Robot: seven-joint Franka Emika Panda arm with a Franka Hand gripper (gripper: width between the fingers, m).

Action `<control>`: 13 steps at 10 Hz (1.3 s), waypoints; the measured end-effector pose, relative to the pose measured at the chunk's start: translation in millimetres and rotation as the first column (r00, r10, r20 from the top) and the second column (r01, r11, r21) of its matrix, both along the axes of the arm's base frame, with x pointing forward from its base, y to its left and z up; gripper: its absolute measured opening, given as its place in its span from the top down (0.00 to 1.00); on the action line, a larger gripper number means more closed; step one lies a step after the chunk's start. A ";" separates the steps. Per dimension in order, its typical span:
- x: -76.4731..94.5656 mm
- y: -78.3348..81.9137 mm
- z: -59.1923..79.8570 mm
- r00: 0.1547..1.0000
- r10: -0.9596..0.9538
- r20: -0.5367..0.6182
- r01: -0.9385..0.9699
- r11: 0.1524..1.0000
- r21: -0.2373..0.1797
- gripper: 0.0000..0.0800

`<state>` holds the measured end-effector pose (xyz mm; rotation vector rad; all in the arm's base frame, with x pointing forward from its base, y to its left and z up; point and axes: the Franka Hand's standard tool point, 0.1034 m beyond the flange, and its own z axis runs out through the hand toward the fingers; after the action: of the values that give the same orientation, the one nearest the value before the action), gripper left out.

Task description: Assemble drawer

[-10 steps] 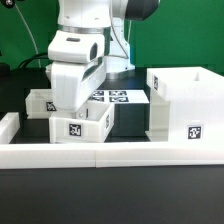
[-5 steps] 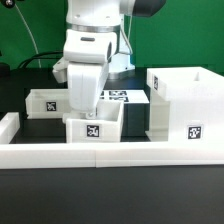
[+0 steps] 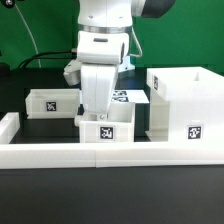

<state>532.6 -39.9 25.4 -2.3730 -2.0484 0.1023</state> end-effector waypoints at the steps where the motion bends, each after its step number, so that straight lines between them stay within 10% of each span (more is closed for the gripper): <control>1: 0.5 0.0 -0.3 1.000 0.000 0.008 0.000 1.000 0.000 0.95; 13: 3.6 7.5 -6.5 0.996 0.048 0.073 -0.048 0.999 -0.005 0.95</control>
Offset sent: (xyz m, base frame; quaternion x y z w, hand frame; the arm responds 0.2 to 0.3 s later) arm 0.0113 0.0180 0.0017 0.0186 -0.0095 -0.0440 0.9988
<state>536.2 -32.4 18.9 -2.3640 -2.1388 0.0194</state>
